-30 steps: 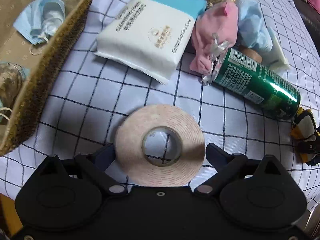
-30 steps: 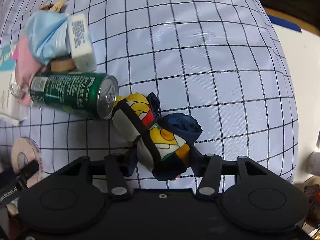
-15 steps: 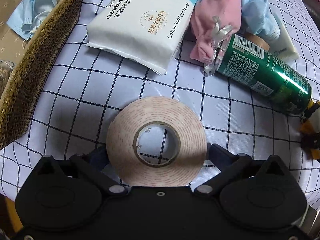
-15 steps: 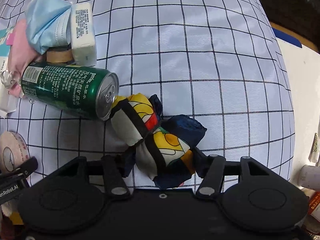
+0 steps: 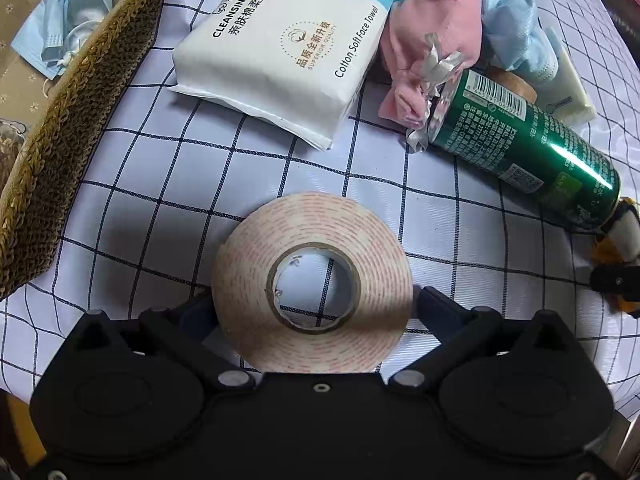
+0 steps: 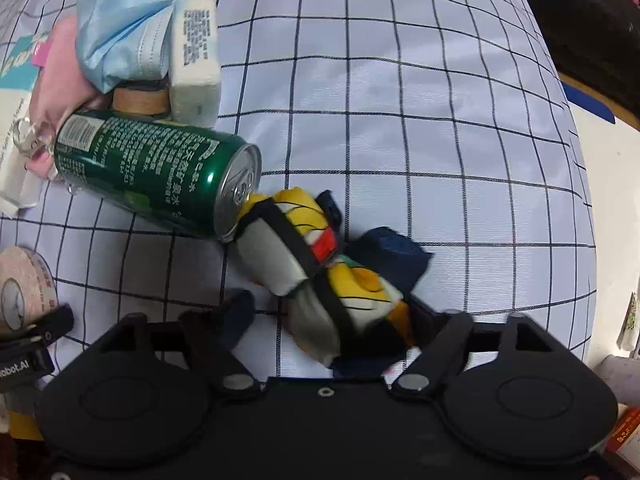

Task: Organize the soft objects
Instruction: 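Grasp the pink-and-white tape roll with the left gripper while the right lifts the fabric toy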

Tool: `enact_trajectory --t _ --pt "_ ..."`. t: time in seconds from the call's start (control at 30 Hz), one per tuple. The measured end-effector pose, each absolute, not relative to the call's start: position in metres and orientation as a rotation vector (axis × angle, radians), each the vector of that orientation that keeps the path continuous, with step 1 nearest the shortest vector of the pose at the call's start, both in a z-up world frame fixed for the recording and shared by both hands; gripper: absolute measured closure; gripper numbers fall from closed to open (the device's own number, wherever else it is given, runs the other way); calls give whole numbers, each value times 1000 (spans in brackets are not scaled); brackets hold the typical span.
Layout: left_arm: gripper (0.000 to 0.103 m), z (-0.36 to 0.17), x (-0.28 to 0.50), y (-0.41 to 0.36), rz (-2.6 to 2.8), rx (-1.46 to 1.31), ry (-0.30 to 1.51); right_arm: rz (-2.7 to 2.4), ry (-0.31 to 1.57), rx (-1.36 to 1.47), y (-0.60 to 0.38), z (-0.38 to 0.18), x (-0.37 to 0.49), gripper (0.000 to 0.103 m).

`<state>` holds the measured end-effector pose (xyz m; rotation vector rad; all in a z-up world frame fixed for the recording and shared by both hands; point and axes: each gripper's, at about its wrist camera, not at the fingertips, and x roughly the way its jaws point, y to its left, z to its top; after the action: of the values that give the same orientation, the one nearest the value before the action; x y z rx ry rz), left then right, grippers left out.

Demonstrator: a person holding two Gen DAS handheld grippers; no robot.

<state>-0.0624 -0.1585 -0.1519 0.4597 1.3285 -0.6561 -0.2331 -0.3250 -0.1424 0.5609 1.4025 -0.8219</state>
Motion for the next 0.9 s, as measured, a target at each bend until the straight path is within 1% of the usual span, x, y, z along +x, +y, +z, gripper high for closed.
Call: enact_trajectory --t 0.03,0.07,0.23,0.37,0.57,0.63,0.67,0.73,0.83,0.9 --pt "11 -150 -60 -157 -648 466 1321 -818 1400 564 -326 -140 -233 49" --pt "14 -148 -59 -156 -651 460 1318 -809 1400 570 -327 -137 -233 54" --pt "14 -136 -50 -147 -732 384 1352 -793 1403 585 -328 -126 -229 56" --pt "14 -123 -52 -146 -739 395 1312 -772 1386 602 -325 -112 -224 57" --pt "14 -98 -56 -135 -724 422 1283 -672 1373 671 -302 -91 -224 61" --pt "14 -82 -58 -132 -712 444 1256 -632 1363 682 -292 -85 -222 71" --pt "14 -76 -58 -124 -711 445 1238 -615 1357 676 -286 -81 -218 73" --pt "14 -60 -52 -115 -700 437 1209 -573 1339 662 -275 -73 -208 92" --pt "14 -47 -44 -109 -677 428 1172 -527 1319 624 -259 -64 -192 92" --pt "14 -49 -42 -108 -661 434 1152 -552 1330 553 -251 -63 -184 91"
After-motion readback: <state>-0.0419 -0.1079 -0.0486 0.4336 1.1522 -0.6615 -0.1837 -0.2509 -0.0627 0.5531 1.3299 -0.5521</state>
